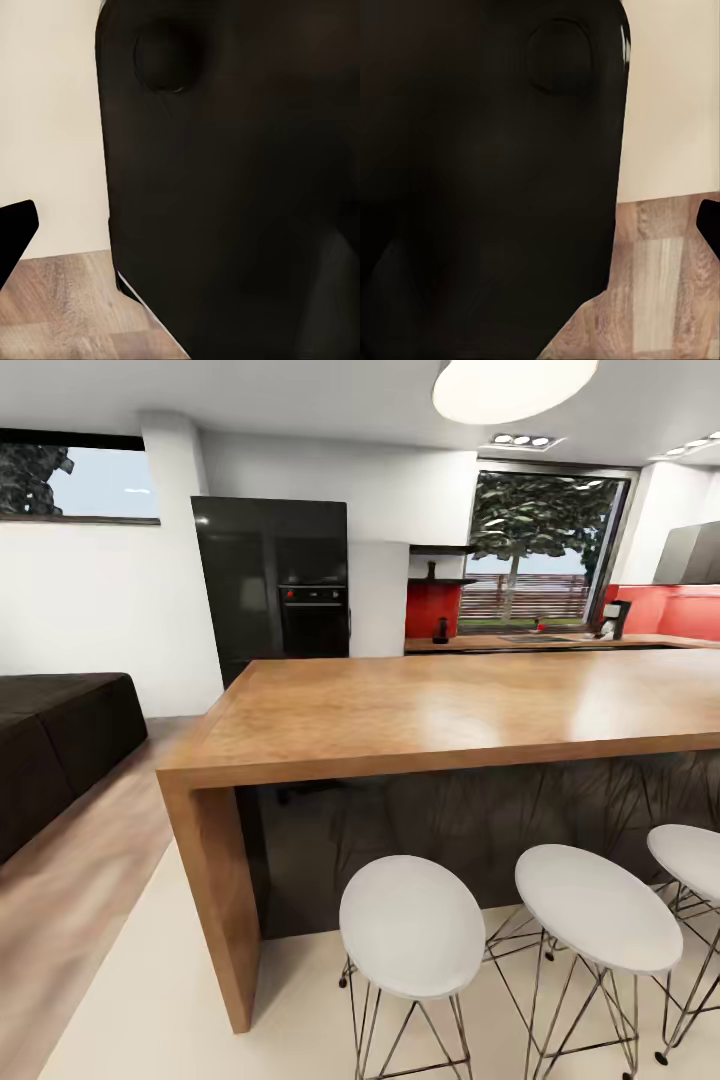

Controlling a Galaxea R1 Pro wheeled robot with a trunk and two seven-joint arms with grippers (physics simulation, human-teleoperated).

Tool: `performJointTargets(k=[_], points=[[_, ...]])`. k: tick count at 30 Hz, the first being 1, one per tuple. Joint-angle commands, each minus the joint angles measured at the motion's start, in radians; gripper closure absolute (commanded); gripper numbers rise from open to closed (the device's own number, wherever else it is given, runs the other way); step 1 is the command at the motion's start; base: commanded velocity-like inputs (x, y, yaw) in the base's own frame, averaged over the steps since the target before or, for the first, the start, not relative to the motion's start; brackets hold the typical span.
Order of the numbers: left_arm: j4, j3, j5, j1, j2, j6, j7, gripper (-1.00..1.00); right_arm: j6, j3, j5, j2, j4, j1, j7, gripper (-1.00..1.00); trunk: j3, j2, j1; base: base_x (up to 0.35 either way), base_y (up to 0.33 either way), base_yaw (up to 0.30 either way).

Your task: Set up a coffee station on the kitchen countertop: keep the coffee maker on the countertop, move the bottle of coffee from the kitchen shelf to the counter next to the coffee maker, place a paper coffee filter on top of the coffee maker, put the saucer next to the coffee maker with the coffee cup on the saucer, and place the electric kettle next to the coffee maker.

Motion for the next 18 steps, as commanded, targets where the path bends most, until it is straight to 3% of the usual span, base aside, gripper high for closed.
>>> performJointTargets(k=[1, 10, 18], points=[[-0.006, -0.001, -0.002, 0.001, -0.002, -0.002, 0.002, -1.00, -0.006, -0.002, 0.000, 0.006, -0.006, -0.006, 0.005, -1.00, 0.000, 0.000, 0.000, -0.083, 0.079, 0.000], [-0.016, -0.001, -0.002, 0.001, -0.001, -0.002, 0.004, -1.00, -0.037, -0.005, 0.002, 0.056, -0.057, -0.029, 0.003, -1.00, 0.000, 0.000, 0.000, -0.016, 0.016, -0.005], [-0.018, -0.003, -0.002, 0.000, -0.001, -0.004, 0.003, -1.00, -0.047, -0.005, 0.002, 0.057, -0.102, -0.029, 0.006, -1.00, 0.000, 0.000, 0.000, 0.000, 0.000, -0.220]])
